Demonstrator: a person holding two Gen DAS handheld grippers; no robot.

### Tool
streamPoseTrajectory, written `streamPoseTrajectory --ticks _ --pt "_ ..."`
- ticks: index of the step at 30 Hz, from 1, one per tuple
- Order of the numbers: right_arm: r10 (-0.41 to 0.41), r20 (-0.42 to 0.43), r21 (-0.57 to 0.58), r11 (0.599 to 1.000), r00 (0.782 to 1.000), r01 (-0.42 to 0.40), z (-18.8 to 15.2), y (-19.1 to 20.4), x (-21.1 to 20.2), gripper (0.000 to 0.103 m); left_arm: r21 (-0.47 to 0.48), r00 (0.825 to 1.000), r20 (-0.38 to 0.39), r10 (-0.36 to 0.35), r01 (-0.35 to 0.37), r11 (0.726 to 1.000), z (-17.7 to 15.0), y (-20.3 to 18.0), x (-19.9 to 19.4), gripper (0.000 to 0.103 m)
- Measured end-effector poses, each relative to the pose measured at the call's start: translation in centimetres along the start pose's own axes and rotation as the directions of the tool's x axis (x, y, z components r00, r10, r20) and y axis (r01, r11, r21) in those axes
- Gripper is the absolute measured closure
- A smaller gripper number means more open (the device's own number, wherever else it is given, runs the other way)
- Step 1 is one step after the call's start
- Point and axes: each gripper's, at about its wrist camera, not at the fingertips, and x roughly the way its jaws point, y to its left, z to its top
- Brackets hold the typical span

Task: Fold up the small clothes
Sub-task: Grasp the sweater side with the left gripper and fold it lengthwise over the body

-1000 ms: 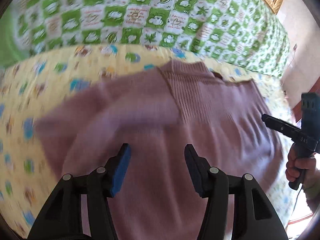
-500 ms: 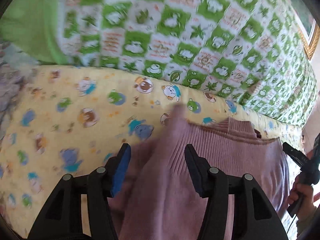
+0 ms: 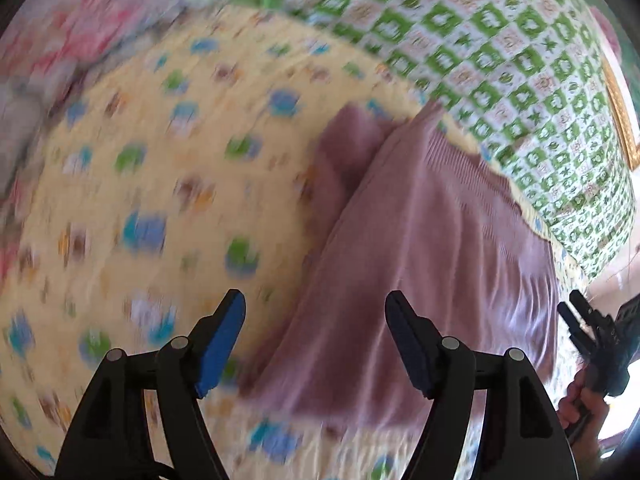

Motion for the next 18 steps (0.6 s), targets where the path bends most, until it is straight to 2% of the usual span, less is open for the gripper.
streamPoseTrajectory --ticks 5,6,7,10,11,12,14,16,18 --pt "0.016 -0.045 0.053 0.998 0.999 -0.014 -3.0 -0.1 -0.5 0.038 -0.122 0.997 -0.075 -0.036 0.027 0.992 -3.2 2.5 1.0 0.030" --pt "0.014 -0.053 0.059 0.998 0.998 -0.011 -3.5 -0.1 -0.5 0.038 -0.127 0.997 -0.069 -0.040 0.031 0.991 -3.5 2.7 1.0 0.030" --pt "0.008 -0.064 0.064 0.998 0.998 -0.004 -3.9 -0.2 -0.4 0.038 -0.123 0.997 -0.062 -0.039 0.031 0.992 -3.7 2.7 1.2 0.033" --pt "-0.007 -0.077 0.079 0.997 0.997 0.013 -4.3 -0.5 -0.5 0.038 -0.133 0.999 -0.053 -0.004 -0.003 0.991 -3.3 3.0 1.4 0.059" --pt "-0.009 -0.074 0.084 0.996 0.997 0.015 -4.4 -0.6 -0.6 0.038 -0.163 0.998 -0.052 -0.026 0.017 0.986 -3.0 3.5 1.4 0.058" --pt "-0.010 -0.068 0.090 0.996 0.998 0.016 -4.4 -0.7 -0.8 0.038 -0.206 0.997 -0.049 -0.058 0.046 0.977 -2.7 4.0 1.5 0.058" --pt "-0.014 -0.062 0.090 0.996 0.998 0.019 -4.3 -0.8 -1.1 0.038 -0.252 0.993 -0.056 -0.105 0.088 0.964 -2.0 4.4 1.9 0.035" --pt "-0.010 -0.059 0.091 0.996 0.998 0.015 -4.3 -0.8 -1.3 0.038 -0.265 0.988 -0.066 -0.142 0.120 0.957 -1.3 4.0 2.4 0.023" --pt "-0.008 -0.055 0.094 0.995 0.998 0.013 -4.3 -0.8 -1.5 0.038 -0.254 0.988 -0.084 -0.126 0.101 0.962 -1.1 3.1 2.8 0.020"
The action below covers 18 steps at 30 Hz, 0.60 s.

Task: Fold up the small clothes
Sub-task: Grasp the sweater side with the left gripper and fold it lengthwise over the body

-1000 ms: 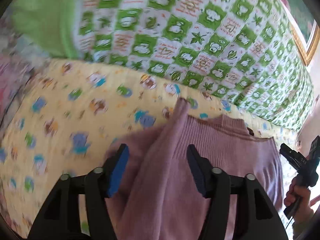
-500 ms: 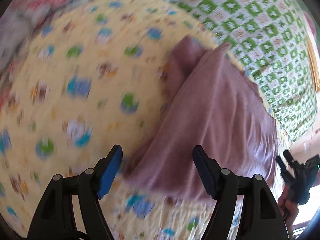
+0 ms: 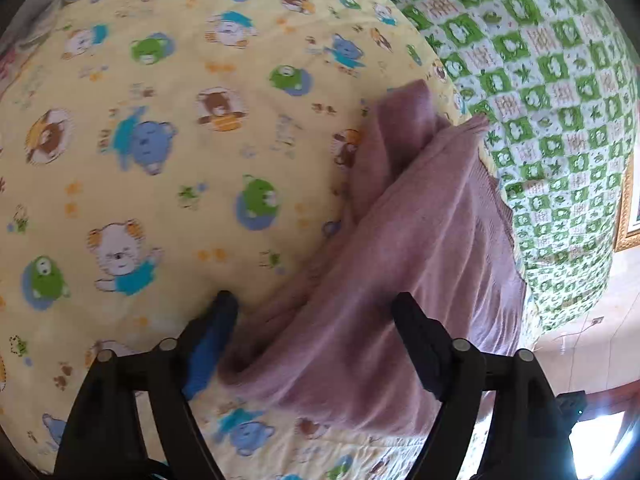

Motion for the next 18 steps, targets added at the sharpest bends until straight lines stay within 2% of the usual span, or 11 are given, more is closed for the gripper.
streamPoseTrajectory --ticks 2,4,6,7,8,10,12,14,16,18 --pt "0.002 0.003 0.000 1.000 1.000 -0.002 -0.2 0.0 -0.1 0.038 0.012 1.000 -0.001 0.024 -0.024 1.000 -0.4 -0.6 0.4 0.020" --pt "0.004 0.004 0.003 1.000 1.000 -0.004 -0.3 -0.1 -0.2 0.038 0.046 0.999 0.014 0.050 -0.050 0.998 -0.6 -1.6 0.9 0.024" --pt "0.005 0.002 0.011 1.000 1.000 -0.005 -0.4 -0.4 -0.2 0.038 0.094 0.996 0.025 0.080 -0.082 0.992 -0.9 -2.4 1.5 0.049" --pt "0.003 0.005 0.016 1.000 1.000 -0.003 -0.5 -0.5 -0.3 0.038 0.110 0.998 0.015 0.067 -0.069 0.992 -1.0 -2.8 1.8 0.072" --pt "0.004 0.007 0.019 1.000 1.000 -0.004 -0.5 -0.7 -0.4 0.038 0.117 0.998 0.010 0.059 -0.060 0.991 -0.9 -3.2 1.9 0.081" --pt "0.005 0.014 0.028 1.000 1.000 -0.006 -0.6 -1.1 -0.7 0.038 0.154 0.998 0.041 0.055 -0.060 0.986 -1.2 -4.3 1.3 0.086" --pt "0.002 0.025 0.037 0.999 1.000 -0.002 -0.7 -1.3 -1.1 0.038 0.217 0.996 0.077 0.053 -0.068 0.974 -1.6 -6.4 0.3 0.087" --pt "0.003 0.040 0.053 0.999 0.999 -0.005 -0.5 -1.9 -1.7 0.038 0.275 0.995 0.096 0.007 -0.033 0.961 -2.3 -9.0 -0.8 0.088" --pt "0.007 0.056 0.066 0.998 0.998 -0.011 -0.2 -2.5 -2.3 0.038 0.356 0.994 0.102 -0.046 0.007 0.934 -3.4 -12.6 -1.7 0.090" --pt "0.013 0.073 0.079 0.997 0.997 -0.018 0.1 -3.1 -3.1 0.038 0.453 0.991 0.087 -0.106 0.056 0.890 -5.1 -17.0 -2.0 0.091"
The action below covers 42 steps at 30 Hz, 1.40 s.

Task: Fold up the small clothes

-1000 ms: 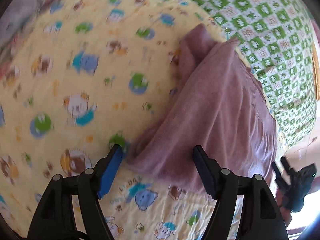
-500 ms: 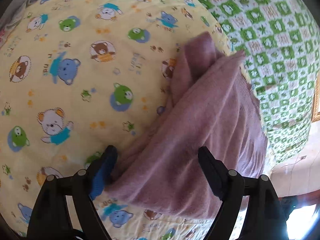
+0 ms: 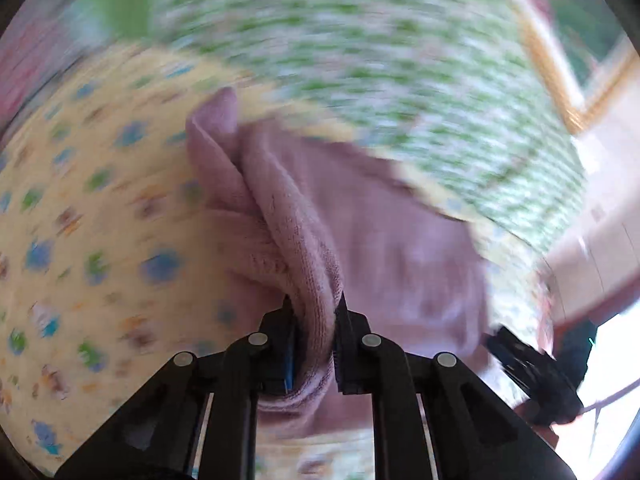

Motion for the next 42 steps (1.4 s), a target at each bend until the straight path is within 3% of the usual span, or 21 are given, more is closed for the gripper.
streamPoseTrajectory --ticks 3,6,9,13,15,17,22,26,28,30,33,37,39,40,41,42 --pt "0.005 0.027 0.015 1.000 1.000 -0.005 0.9 -0.7 -1.1 0.038 0.129 0.993 -0.031 -0.113 0.116 0.985 -0.8 -6.6 1.0 0.091" --pt "-0.002 0.040 0.020 1.000 0.999 0.002 1.9 -1.4 -1.8 0.038 0.220 0.979 -0.104 -0.176 0.195 0.956 -3.0 -11.8 3.9 0.090" --pt "-0.001 0.034 0.037 0.999 0.999 0.000 2.8 -2.3 -1.8 0.038 0.257 0.963 -0.213 -0.164 0.217 0.942 -5.7 -14.1 8.5 0.090" --pt "0.013 0.001 0.055 0.998 1.000 -0.013 3.7 -3.2 -0.7 0.038 0.251 0.941 -0.316 -0.118 0.203 0.946 -7.9 -13.9 12.6 0.085" --pt "0.030 -0.017 0.043 0.999 0.999 -0.030 4.1 -3.0 0.1 0.038 0.209 0.931 -0.328 -0.160 0.237 0.949 -7.6 -13.4 12.2 0.072" --pt "0.045 -0.035 0.028 0.999 0.998 -0.044 4.5 -2.6 1.2 0.038 0.168 0.920 -0.322 -0.225 0.289 0.942 -6.8 -13.0 10.9 0.050" --pt "0.084 -0.075 0.015 0.996 0.994 -0.083 5.4 -1.2 3.7 0.038 0.148 0.930 -0.252 -0.266 0.309 0.940 -5.1 -11.2 6.5 0.041" --pt "0.087 -0.105 -0.010 0.996 0.991 -0.089 5.9 -0.4 5.6 0.033 0.095 0.965 -0.178 -0.193 0.213 0.972 -4.1 -7.0 4.1 0.036" --pt "0.075 -0.119 -0.015 0.997 0.990 -0.078 6.1 -0.3 6.5 0.032 0.050 0.979 -0.164 -0.124 0.134 0.990 -3.2 -5.2 5.2 0.035" --pt "0.074 -0.130 -0.016 0.997 0.989 -0.077 6.2 -0.3 7.0 0.032 -0.008 0.982 -0.172 -0.081 0.081 0.997 -2.8 -2.7 5.9 0.035" --pt "0.078 -0.151 -0.026 0.996 0.985 -0.083 6.3 0.0 7.8 0.032 -0.057 0.983 -0.177 -0.054 0.044 0.997 -2.2 -0.8 7.3 0.035" --pt "0.104 -0.169 -0.036 0.993 0.980 -0.112 6.3 0.7 8.5 0.032 -0.083 0.980 -0.191 -0.062 0.046 0.995 -1.9 0.3 8.9 0.035" --pt "0.076 -0.196 -0.064 0.994 0.978 -0.091 6.0 1.3 9.3 0.041 -0.083 0.976 -0.206 -0.073 0.057 0.995 -2.0 0.0 9.7 0.035" --pt "0.072 -0.215 -0.068 0.994 0.974 -0.088 5.9 1.5 9.6 0.068 -0.075 0.973 -0.217 -0.076 0.061 0.995 -2.2 -0.4 10.1 0.035" --pt "0.077 -0.235 -0.065 0.993 0.969 -0.095 5.9 1.5 9.9 0.085 -0.069 0.970 -0.228 -0.079 0.064 0.996 -2.2 -0.8 10.6 0.035" --pt "0.082 -0.240 -0.059 0.993 0.967 -0.099 5.9 1.6 9.8 0.085 -0.068 0.969 -0.234 -0.082 0.068 0.995 -2.2 -1.3 10.9 0.035"
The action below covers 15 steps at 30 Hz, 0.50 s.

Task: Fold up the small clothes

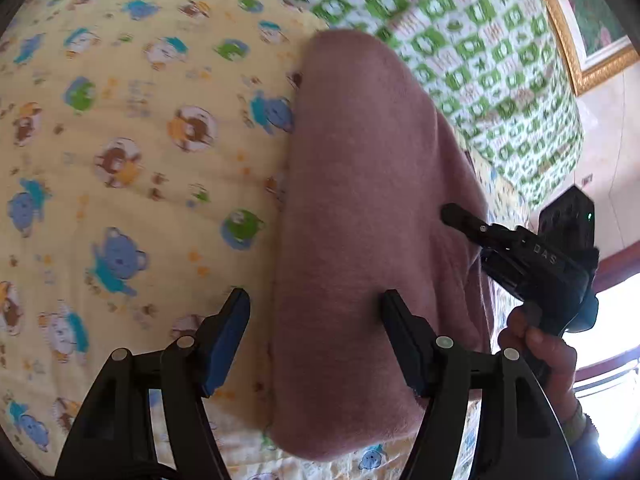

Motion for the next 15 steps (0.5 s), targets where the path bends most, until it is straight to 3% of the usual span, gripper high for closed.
streamPoseTrajectory --ticks 6,10,12,15 --pt "0.073 0.115 -0.026 0.997 0.991 -0.071 1.8 0.8 -6.0 0.089 0.061 0.999 -0.004 -0.039 0.040 0.997 0.1 -3.3 0.2 0.029" --pt "-0.018 0.167 -0.067 0.997 0.986 0.029 2.7 -0.7 -9.3 0.089 0.096 0.998 -0.029 -0.049 0.052 0.994 -0.1 -5.0 1.3 0.026" --pt "-0.073 0.157 -0.029 0.996 0.985 0.078 2.8 -3.2 -9.3 0.089 0.111 0.998 -0.047 -0.039 0.044 0.993 -0.5 -5.5 2.0 0.026" --pt "-0.094 0.116 0.027 0.995 0.989 0.092 2.4 -6.4 -8.0 0.089 0.120 0.997 -0.076 -0.030 0.039 0.992 -1.3 -6.0 3.2 0.026"
